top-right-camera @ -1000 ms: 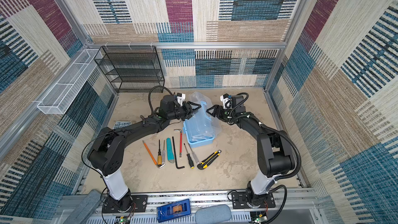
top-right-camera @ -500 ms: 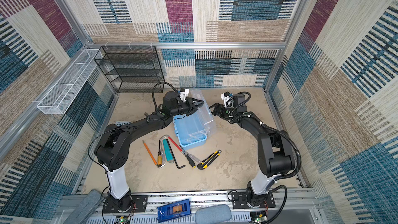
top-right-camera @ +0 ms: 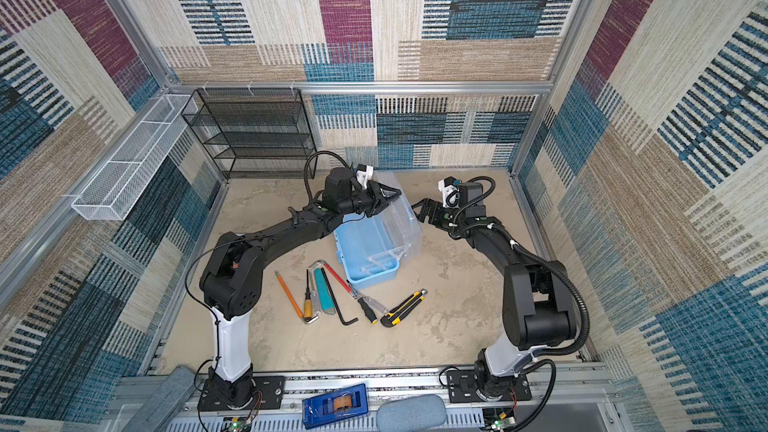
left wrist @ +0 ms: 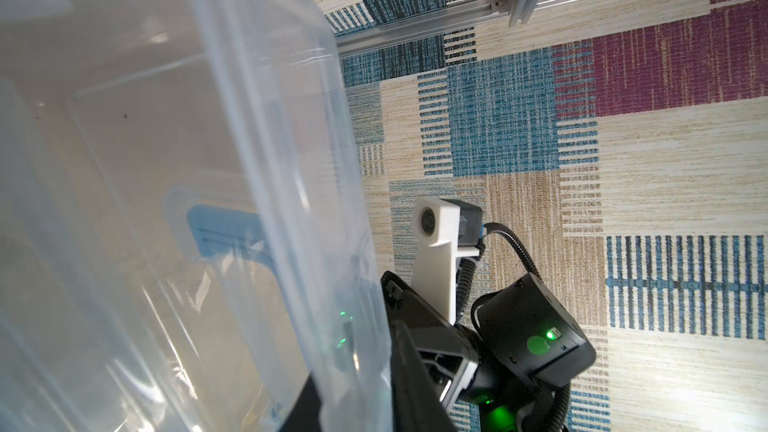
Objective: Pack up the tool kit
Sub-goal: 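Lift the clear lid upward with right gripper while left holds the box base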
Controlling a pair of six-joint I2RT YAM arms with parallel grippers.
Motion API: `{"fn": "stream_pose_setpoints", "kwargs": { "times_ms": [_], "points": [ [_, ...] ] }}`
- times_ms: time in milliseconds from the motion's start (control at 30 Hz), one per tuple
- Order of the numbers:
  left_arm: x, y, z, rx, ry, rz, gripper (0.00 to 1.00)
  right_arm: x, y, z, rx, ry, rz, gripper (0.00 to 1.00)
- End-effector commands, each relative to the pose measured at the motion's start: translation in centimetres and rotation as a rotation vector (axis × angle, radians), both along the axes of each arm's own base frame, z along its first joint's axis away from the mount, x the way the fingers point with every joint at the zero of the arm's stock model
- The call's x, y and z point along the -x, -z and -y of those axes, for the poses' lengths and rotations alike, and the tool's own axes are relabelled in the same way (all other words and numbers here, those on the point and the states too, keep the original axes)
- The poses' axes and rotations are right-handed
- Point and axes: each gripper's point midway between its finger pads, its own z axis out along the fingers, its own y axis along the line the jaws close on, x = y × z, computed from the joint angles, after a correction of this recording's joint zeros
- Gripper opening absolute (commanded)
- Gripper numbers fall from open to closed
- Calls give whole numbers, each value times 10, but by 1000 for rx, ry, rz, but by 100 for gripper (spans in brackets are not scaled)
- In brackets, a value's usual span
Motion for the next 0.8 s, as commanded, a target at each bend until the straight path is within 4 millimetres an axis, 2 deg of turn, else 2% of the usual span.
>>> {"fn": "stream_pose_setpoints", "kwargs": {
  "times_ms": [0, 167, 300, 367, 500, 633, 767],
  "points": [
    [3, 4, 9, -27, 56, 6, 23, -1, 3, 24, 79, 97, 15, 100],
    [-4, 12, 25, -39, 93, -21, 23, 7, 5, 51, 130, 185, 15, 100],
    [-8, 15, 37, -34, 121, -37, 35, 16, 9, 74, 163, 263, 2, 100],
    [-8, 14, 39, -41, 126, -37, 43, 21, 8, 79, 165, 273, 7, 100],
    [-5, 12, 36, -105, 147, -22, 54, 29, 11, 85, 172, 289, 2, 100],
    [0, 5, 27, -132, 144, 1, 56, 34, 12, 87, 173, 295, 5, 100],
    [8, 7, 9, -159, 121, -1, 56, 35, 7, 87, 177, 288, 19, 100]
  ]
}}
